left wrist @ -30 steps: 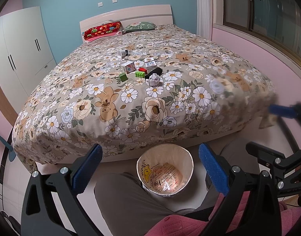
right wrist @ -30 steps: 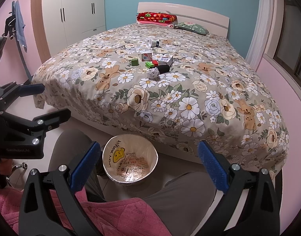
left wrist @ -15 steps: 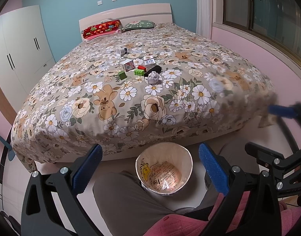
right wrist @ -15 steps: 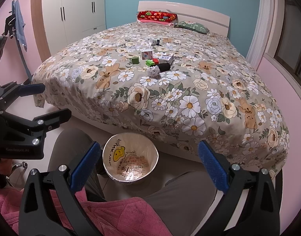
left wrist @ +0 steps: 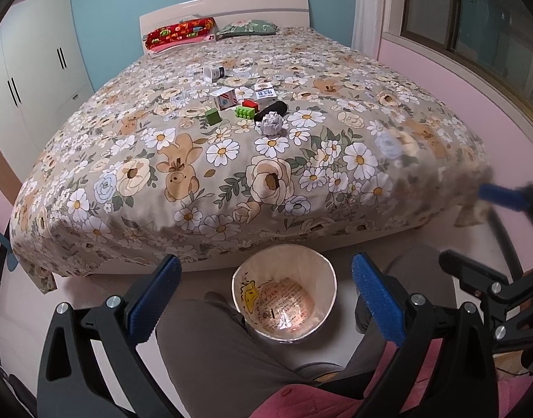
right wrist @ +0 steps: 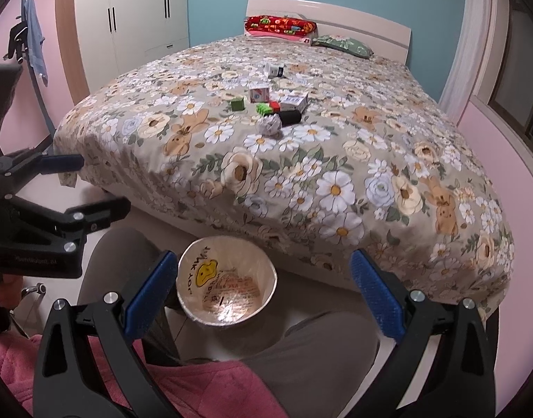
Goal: Collect trash
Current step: 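Move both tools toward the scattered items on the bed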
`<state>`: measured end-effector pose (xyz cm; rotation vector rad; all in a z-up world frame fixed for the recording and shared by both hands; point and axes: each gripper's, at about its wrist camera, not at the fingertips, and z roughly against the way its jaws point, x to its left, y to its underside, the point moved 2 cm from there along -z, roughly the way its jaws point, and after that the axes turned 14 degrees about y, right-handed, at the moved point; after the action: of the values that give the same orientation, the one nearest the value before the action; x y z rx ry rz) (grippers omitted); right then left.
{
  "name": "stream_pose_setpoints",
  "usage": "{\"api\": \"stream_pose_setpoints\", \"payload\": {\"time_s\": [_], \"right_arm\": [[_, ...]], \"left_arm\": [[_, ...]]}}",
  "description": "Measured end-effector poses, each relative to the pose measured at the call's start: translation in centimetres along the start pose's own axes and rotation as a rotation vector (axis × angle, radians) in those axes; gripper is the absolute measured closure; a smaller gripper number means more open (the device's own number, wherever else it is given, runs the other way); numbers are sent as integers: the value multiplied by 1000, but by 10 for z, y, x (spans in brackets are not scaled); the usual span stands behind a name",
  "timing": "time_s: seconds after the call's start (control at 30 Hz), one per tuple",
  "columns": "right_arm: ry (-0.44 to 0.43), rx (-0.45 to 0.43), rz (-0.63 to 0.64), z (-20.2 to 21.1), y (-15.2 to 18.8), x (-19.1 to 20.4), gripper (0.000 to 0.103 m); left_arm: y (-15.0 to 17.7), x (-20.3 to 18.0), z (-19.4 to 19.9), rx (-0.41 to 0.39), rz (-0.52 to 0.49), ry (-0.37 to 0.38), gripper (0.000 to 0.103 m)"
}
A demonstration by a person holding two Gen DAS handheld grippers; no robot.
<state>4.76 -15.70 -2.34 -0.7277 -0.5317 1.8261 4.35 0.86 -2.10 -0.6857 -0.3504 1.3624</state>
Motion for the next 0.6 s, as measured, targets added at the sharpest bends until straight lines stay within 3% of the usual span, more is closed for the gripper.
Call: {"api": "stream_pose_setpoints", "payload": {"time_s": [0.33, 0.6], "right_arm": [[7, -32, -11, -25, -50, -23, 6], [-33, -13, 5, -61, -79, -16, 6]], "left_arm": [[-41, 13, -23, 7, 47, 33, 4], [-88, 55, -50, 13, 99, 19, 4]]}}
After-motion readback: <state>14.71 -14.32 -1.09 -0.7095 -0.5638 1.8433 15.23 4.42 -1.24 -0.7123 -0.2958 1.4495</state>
